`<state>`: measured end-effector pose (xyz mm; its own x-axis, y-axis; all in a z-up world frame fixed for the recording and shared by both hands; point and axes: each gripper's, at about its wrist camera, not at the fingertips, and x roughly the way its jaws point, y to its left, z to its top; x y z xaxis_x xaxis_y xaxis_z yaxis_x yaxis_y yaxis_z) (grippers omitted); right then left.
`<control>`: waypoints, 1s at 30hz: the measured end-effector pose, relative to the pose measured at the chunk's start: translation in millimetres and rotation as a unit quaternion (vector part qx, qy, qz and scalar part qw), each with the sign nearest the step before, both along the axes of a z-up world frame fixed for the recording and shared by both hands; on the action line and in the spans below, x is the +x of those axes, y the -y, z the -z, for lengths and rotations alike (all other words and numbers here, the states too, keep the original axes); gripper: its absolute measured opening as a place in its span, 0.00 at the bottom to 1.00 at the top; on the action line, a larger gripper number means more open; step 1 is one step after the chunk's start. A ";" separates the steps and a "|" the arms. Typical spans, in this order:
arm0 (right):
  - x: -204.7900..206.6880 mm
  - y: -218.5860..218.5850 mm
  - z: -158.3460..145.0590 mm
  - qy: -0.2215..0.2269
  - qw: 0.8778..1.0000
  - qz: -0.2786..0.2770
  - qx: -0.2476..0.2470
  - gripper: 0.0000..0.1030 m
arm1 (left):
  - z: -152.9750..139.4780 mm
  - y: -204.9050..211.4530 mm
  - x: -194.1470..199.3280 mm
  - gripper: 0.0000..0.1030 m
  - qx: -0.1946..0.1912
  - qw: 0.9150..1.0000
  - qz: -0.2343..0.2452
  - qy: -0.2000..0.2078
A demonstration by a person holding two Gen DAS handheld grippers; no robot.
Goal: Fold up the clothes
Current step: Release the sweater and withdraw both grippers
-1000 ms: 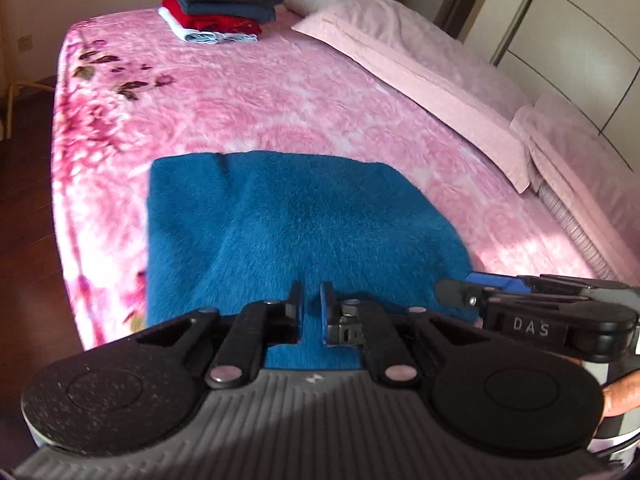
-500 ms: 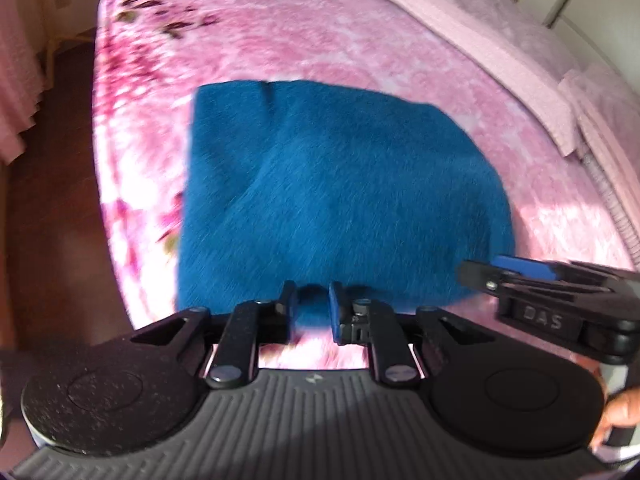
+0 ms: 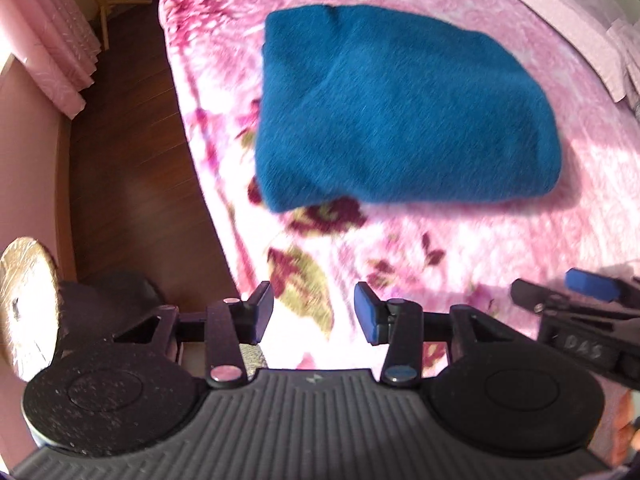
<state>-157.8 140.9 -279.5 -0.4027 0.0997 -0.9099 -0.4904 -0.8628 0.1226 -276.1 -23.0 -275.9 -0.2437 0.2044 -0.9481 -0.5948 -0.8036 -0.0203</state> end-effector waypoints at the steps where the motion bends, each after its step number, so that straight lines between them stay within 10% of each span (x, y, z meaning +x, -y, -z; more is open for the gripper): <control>1: 0.9 0.9 0.4 0.002 1.000 -0.003 0.002 0.67 | 1.1 2.2 1.8 0.39 -0.004 1.000 -0.001 0.000; 23: 1.8 -22.7 13.2 0.000 1.000 0.002 -0.017 0.67 | 12.5 -0.9 2.3 0.41 -0.022 1.000 -0.009 0.006; 30: 18.8 -59.2 9.3 -0.035 0.999 -0.012 -0.028 0.67 | -3.6 37.2 -39.5 0.41 0.152 0.987 -0.045 0.025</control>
<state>-139.0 200.1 -288.8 -0.4667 0.0392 -0.8835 -0.4592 -0.8646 0.2042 -315.6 -60.2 -272.3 -0.2280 0.4615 -0.8573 -0.5129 -0.8054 -0.2972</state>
